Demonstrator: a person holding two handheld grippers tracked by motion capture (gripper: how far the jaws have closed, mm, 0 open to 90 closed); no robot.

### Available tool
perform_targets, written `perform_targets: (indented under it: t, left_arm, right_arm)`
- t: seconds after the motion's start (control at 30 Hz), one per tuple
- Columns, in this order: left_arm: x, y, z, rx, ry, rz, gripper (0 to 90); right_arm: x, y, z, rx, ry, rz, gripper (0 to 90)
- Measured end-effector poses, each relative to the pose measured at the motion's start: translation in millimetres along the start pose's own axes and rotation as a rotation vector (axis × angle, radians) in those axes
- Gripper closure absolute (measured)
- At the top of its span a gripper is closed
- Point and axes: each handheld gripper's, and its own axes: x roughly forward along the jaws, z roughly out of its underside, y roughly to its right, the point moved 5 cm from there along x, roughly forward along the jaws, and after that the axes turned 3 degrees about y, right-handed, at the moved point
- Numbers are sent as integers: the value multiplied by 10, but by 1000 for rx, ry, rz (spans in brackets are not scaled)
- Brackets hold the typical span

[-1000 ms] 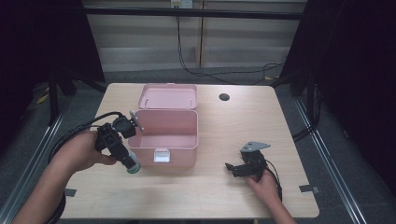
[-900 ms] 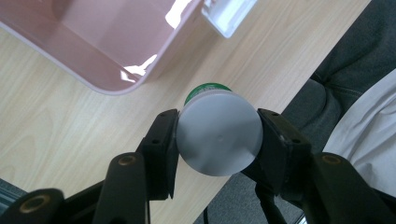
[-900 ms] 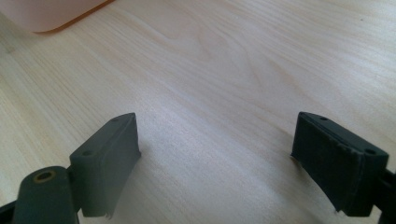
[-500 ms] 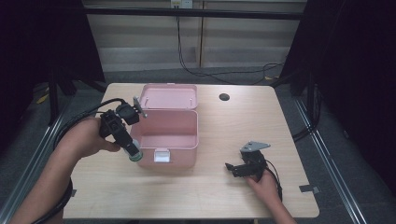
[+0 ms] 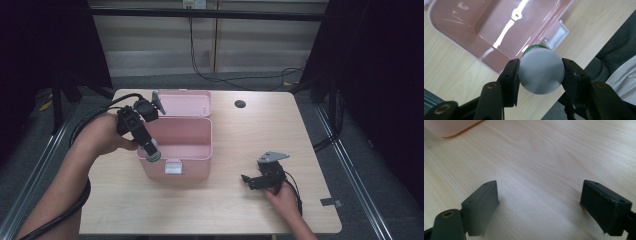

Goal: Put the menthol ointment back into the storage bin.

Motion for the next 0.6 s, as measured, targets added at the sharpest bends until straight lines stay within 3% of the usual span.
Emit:
perform_targets:
  t: [0.6]
  left_arm:
    - [186, -179, -297, -44, 12, -14, 510]
  right_arm:
    - [0, 0, 0, 0, 0, 0, 141]
